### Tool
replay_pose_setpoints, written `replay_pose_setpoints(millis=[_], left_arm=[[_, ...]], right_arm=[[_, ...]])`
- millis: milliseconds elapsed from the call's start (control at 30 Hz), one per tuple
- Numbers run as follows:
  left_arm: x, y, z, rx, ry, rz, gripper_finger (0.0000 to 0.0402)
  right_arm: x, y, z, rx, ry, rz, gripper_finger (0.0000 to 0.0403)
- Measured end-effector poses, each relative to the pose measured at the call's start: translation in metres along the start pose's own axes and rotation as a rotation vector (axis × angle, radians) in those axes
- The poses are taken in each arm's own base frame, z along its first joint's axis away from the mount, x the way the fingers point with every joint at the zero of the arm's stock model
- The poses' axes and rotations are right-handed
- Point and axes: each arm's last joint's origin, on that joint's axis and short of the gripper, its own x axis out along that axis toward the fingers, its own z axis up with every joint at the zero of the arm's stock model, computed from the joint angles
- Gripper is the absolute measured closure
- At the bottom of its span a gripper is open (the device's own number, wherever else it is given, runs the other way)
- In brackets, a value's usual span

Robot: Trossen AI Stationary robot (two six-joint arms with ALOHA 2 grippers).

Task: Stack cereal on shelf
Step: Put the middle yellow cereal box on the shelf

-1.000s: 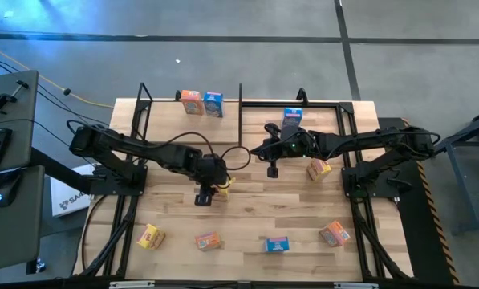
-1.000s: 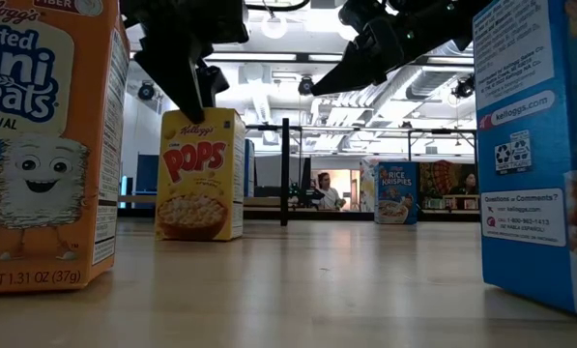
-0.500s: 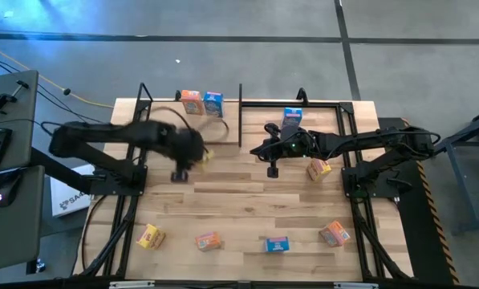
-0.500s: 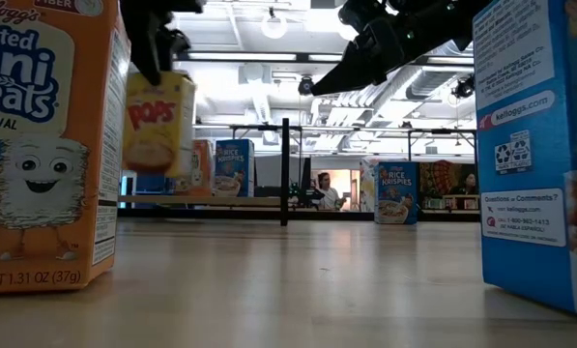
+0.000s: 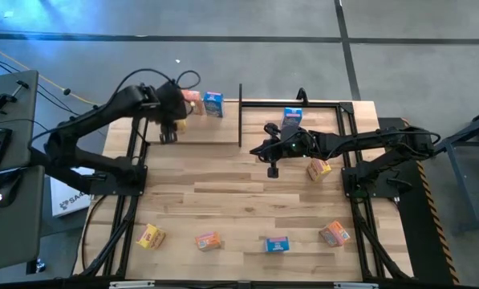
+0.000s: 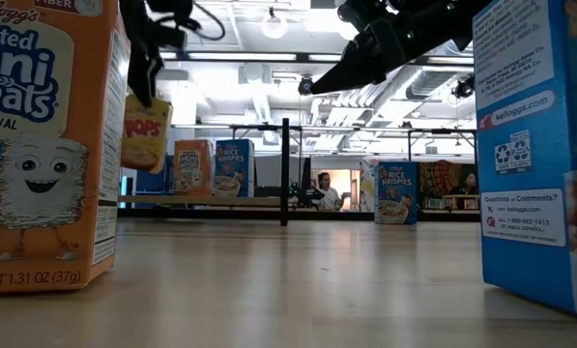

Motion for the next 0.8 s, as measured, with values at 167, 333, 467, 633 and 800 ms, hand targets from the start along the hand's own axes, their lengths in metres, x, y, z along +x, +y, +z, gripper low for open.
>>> replay_pose_setpoints(millis=[167,333,467,633,800], left_arm=[[0.015,0.018,-0.001,-0.026,0.030,-0.018,0.0259],[0.026,0.029,-0.002,-0.069,0.064,-0.045,0.0259],[0.033,0.033,-0.002,-0.072,0.103,-0.029,0.0259],[0.044,0.036,-0.005,-0.069,0.118,-0.031,0.0259],[0.054,0.034,-0.011,-0.064,0.136,-0.030,0.0253]], right_arm=[[0.000,0.000,0.000,-0.007,-0.001,0.003,0.0403],[0.000,0.000,0.000,-0.008,-0.001,0.003,0.0403],[0.000,0.000,0.000,-0.008,-0.001,0.003,0.0403],[0.000,0.000,0.000,-0.008,-0.001,0.003,0.0403],[0.000,0.000,0.000,-0.008,-0.001,0.003,0.0403]])
